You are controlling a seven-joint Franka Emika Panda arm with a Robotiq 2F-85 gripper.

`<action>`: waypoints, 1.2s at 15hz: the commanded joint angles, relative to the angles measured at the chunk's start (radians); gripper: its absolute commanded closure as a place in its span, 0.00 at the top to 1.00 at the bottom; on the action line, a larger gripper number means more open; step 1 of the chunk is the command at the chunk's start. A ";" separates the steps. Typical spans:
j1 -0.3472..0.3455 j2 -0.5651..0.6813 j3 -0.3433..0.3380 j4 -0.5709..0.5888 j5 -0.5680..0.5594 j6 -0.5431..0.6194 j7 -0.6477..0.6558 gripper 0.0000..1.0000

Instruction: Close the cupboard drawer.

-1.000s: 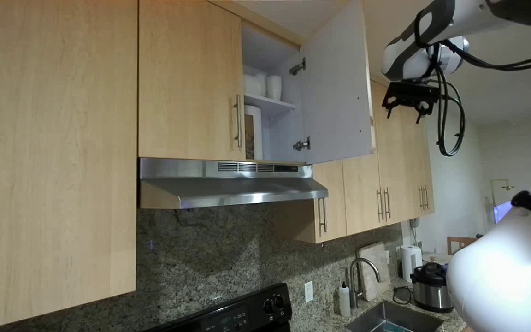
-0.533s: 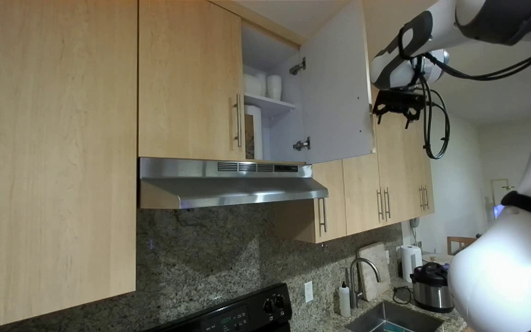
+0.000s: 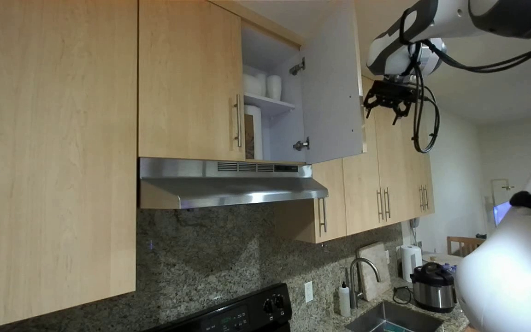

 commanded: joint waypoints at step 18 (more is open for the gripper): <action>0.220 -0.098 0.147 0.026 -0.007 -0.216 -0.280 1.00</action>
